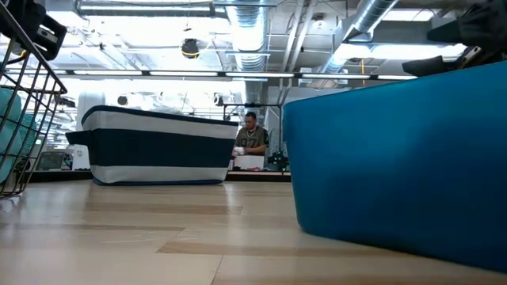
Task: Pick & Place Cloths
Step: Return to Home Position
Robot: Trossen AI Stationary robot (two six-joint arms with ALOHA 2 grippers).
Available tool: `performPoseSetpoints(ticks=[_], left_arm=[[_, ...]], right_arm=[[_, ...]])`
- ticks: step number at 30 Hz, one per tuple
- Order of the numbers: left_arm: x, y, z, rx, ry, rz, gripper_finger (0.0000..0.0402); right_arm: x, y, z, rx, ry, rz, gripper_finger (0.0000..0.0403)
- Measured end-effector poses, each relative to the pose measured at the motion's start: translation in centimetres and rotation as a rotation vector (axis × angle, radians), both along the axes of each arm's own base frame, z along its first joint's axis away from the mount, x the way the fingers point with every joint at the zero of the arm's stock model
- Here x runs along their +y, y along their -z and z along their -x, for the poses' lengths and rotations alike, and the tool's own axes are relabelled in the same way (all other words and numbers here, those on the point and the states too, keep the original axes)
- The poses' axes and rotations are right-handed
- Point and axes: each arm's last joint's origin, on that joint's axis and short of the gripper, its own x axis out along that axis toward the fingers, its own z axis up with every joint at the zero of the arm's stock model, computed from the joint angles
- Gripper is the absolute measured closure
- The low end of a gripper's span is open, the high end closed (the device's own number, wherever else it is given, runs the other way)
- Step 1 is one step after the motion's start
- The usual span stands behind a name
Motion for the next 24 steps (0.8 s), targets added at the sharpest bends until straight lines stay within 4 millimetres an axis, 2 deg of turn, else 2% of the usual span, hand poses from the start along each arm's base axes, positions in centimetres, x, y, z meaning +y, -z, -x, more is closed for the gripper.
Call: performPoseSetpoints(ticks=[24], left_arm=[[-0.07, 0.07, -0.06, 0.006, 0.001, -0.008, 0.0145]], right_arm=[[0.01, 0.00, 0.00, 0.000, -0.002, -0.018, 0.0092]])
